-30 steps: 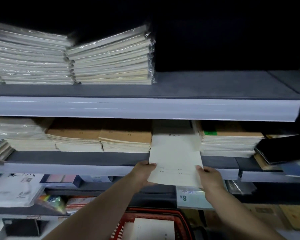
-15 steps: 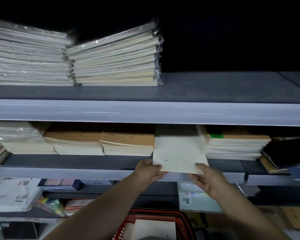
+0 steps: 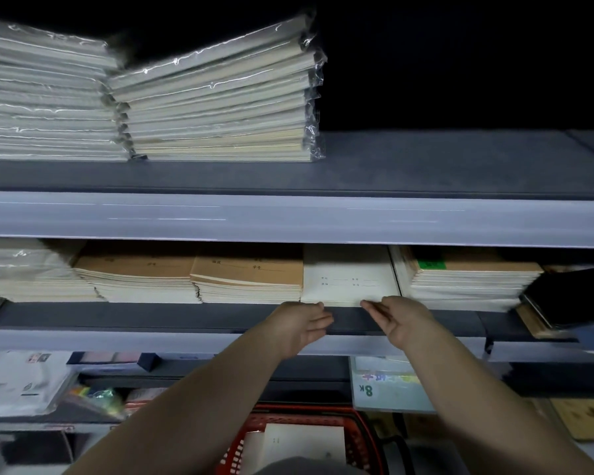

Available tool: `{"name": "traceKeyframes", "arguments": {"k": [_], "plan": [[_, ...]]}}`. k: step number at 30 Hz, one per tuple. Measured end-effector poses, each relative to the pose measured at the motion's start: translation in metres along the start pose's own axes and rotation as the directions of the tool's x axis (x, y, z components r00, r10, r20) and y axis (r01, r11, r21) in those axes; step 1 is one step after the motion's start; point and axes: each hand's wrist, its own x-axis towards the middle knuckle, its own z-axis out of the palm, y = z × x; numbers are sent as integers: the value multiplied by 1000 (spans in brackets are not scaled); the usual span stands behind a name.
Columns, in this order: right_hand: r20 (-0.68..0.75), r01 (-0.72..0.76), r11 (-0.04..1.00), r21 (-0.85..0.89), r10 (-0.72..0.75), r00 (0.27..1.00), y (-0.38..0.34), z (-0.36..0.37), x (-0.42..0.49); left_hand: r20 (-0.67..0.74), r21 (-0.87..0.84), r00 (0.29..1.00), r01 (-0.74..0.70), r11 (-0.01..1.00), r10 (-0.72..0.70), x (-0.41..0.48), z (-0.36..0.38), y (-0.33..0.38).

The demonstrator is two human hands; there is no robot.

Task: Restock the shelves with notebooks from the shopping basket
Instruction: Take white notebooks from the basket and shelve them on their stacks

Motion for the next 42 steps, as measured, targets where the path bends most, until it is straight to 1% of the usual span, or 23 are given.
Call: {"name": "traceKeyframes", "arguments": {"k": [5, 10, 15, 18, 21, 24, 27, 34, 39, 42], "plan": [[-27, -9, 1000, 1, 9, 1000, -3, 4, 6, 20, -106, 1000, 7, 994, -5, 7, -2, 8], [-33, -16, 999, 51, 18, 999, -1, 5, 9, 8, -188, 1000, 18, 982, -17, 11, -2, 13], [-17, -16, 997, 73, 17, 1000, 2, 6, 2, 11, -191, 999, 33, 981, -32, 7, -1, 13], [1, -25, 997, 79, 25, 1000, 3, 5, -3, 41, -180, 999, 33, 983, -26, 2, 1, 11], [52, -27, 997, 68, 23, 998, 3, 5, -9, 88, -156, 996, 23, 987, -9, -6, 4, 9], [137, -21, 1000, 0, 21, 990, 4, 7, -18, 123, -158, 992, -4, 987, 24, -15, 8, 10], [211, 12, 998, -67, 2, 977, 6, 8, -29, 125, -143, 990, -41, 989, 59, -26, 11, 11], [292, 81, 992, -92, -51, 955, 15, 1, -49, 124, -161, 986, -89, 983, 110, -53, 14, -4], [367, 72, 988, -139, -17, 930, 32, -9, -62, 111, -181, 986, -105, 978, 127, -67, 10, -25], [376, 75, 983, -167, -7, 926, 46, -16, -66, 117, -182, 984, -115, 977, 137, -73, 5, -39]]}}
